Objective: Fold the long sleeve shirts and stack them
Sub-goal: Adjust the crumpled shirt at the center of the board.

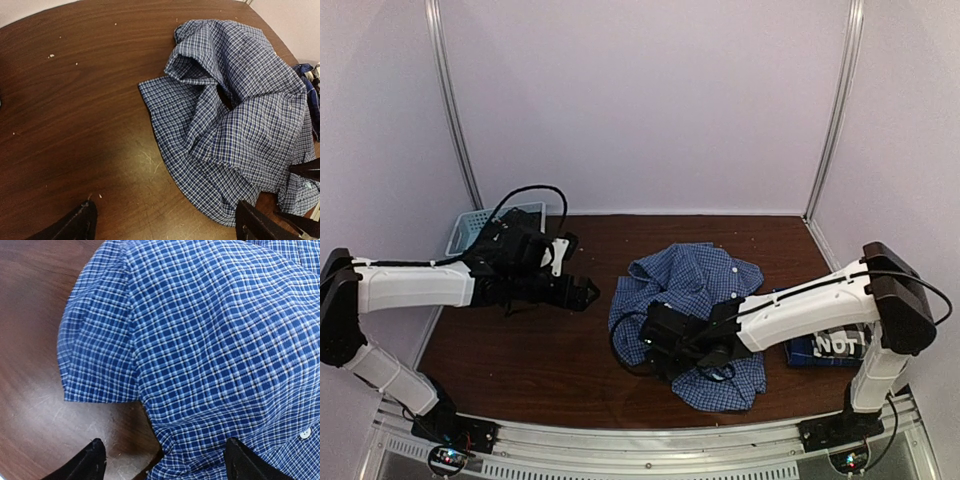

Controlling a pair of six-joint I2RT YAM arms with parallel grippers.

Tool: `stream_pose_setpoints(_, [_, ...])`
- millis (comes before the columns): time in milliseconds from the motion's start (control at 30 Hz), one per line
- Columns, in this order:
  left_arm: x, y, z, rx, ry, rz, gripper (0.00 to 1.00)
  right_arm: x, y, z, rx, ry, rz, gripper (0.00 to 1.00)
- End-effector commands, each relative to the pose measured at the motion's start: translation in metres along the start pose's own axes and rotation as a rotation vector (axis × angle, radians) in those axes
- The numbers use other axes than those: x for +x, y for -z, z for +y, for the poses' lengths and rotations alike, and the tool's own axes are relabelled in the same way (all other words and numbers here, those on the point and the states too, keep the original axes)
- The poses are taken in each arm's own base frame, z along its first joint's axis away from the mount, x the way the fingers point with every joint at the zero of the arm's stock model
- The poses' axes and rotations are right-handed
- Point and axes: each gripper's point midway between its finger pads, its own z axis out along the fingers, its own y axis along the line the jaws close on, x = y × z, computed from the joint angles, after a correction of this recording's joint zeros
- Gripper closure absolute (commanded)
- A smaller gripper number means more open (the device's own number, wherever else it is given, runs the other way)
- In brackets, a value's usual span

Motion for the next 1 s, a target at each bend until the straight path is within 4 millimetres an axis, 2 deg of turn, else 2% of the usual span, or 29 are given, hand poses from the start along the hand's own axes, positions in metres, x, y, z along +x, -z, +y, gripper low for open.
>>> stream_pose_setpoints(0, [0.002, 0.005, 0.004, -0.002, 0.028, -0.041, 0.02, 0.007, -0.011, -0.019, 0.168, 0.072, 0.04, 0.23])
stream_pose_setpoints(167, [0.007, 0.009, 0.008, -0.012, 0.026, -0.048, 0.02, 0.012, -0.019, -0.033, 0.276, 0.118, 0.061, 0.39])
stream_pose_setpoints(300, [0.013, 0.007, 0.01, -0.017, 0.019, -0.034, 0.02, 0.01, -0.019, -0.042, 0.34, 0.132, 0.058, 0.65])
stream_pose_setpoints(400, [0.017, 0.006, 0.009, -0.005, 0.015, -0.032, 0.02, 0.014, -0.01, -0.061, 0.412, 0.126, 0.066, 0.83])
stream_pose_setpoints(533, [0.016, 0.006, 0.004, 0.031, 0.01, -0.055, 0.03, 0.026, 0.014, -0.096, 0.476, 0.07, 0.077, 0.98])
stream_pose_setpoints(733, [0.019, 0.001, 0.001, 0.049, 0.012, -0.051, 0.02, 0.048, 0.068, -0.147, 0.518, -0.066, 0.098, 1.0])
stream_pose_setpoints(867, [0.016, -0.002, -0.002, 0.066, 0.008, -0.053, 0.02, 0.053, 0.099, -0.163, 0.481, -0.181, 0.064, 1.0])
stream_pose_setpoints(967, [0.013, -0.004, -0.006, 0.08, 0.001, -0.054, 0.02, 0.044, 0.124, -0.171, 0.42, -0.265, -0.012, 1.0])
